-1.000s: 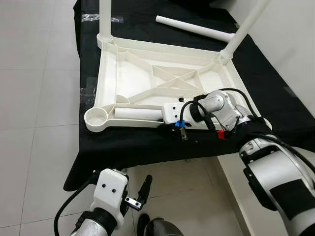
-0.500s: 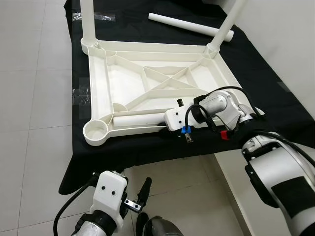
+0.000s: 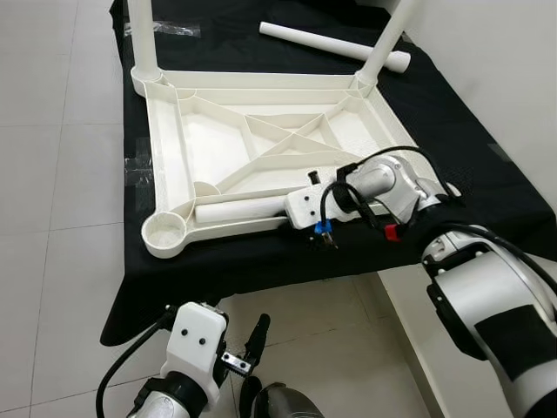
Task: Building children table
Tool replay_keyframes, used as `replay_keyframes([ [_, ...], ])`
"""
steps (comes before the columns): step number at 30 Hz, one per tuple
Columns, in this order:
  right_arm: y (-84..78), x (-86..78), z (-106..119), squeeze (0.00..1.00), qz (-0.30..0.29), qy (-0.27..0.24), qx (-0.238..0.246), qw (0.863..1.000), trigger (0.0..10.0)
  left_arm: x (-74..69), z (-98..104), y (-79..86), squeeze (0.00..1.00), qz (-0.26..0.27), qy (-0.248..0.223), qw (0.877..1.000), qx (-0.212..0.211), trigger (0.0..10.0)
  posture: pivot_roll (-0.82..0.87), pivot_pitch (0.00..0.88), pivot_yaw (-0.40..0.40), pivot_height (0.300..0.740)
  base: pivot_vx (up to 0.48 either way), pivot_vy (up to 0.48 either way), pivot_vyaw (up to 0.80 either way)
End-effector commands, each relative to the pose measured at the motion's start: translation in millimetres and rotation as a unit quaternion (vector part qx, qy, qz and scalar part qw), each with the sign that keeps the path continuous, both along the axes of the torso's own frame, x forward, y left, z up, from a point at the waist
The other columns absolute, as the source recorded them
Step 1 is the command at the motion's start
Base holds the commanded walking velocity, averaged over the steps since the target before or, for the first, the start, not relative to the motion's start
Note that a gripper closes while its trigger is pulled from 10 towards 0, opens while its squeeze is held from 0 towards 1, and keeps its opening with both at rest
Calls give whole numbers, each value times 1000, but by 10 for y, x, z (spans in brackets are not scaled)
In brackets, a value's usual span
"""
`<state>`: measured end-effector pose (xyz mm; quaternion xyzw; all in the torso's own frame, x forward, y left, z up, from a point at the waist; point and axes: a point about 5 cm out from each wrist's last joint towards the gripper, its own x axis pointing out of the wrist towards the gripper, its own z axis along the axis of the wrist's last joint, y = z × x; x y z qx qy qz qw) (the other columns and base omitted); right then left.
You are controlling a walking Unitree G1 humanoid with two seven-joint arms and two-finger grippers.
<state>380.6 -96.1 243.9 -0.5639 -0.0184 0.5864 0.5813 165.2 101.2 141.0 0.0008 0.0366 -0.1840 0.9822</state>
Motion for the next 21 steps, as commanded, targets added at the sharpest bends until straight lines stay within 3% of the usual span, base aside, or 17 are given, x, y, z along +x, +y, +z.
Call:
replay_keyframes([
  [1,5,29,129,1000,-15,-9,41,999,10000,-24,-66,-29,0,-6,20,1000,1,10000,22,187,-220,740,0,0,0],
  [3,10,33,145,1000,-19,-2,51,999,10000,-24,-66,-32,0,-6,20,1000,2,10000,22,187,-220,740,0,0,0],
  [4,19,33,171,729,-19,8,60,998,10000,-18,-68,-29,0,-6,20,1000,3,10000,23,185,-223,740,0,0,0],
  [5,22,21,194,0,-11,17,65,998,10000,-13,-72,-25,0,-6,20,1000,4,10000,23,182,-221,740,0,0,0],
  [11,-27,-40,329,0,24,97,78,992,10000,2,-69,-15,0,-5,17,1000,8,10000,22,183,-219,740,0,0,0],
  [13,-24,-37,493,0,23,127,144,981,10000,-1,-80,-6,0,-4,17,1000,10,10000,21,176,-214,740,0,0,0],
  [14,-24,-37,493,0,23,127,144,981,10000,-1,-80,-6,0,-4,17,1000,10,10000,21,176,-214,740,0,0,0],
  [15,-33,-1,616,0,0,141,227,964,10000,3,-94,-3,0,-4,17,1000,11,10000,39,158,-211,740,0,0,0],
  [17,-86,58,669,0,-43,152,306,939,10000,21,-104,0,0,-6,15,1000,14,10000,39,150,-208,740,0,0,0],
  [18,-86,58,669,0,-43,152,306,939,10000,21,-104,0,0,-6,15,1000,14,10000,39,150,-208,740,0,0,0],
  [19,-120,79,684,0,-59,140,342,927,10000,26,-104,1,0,-7,14,1000,15,10000,39,150,-208,740,0,0,0],
  [21,-221,129,690,0,-104,123,420,893,10000,48,-104,12,0,-6,7,1000,20,10000,41,141,-200,740,0,0,0],
])
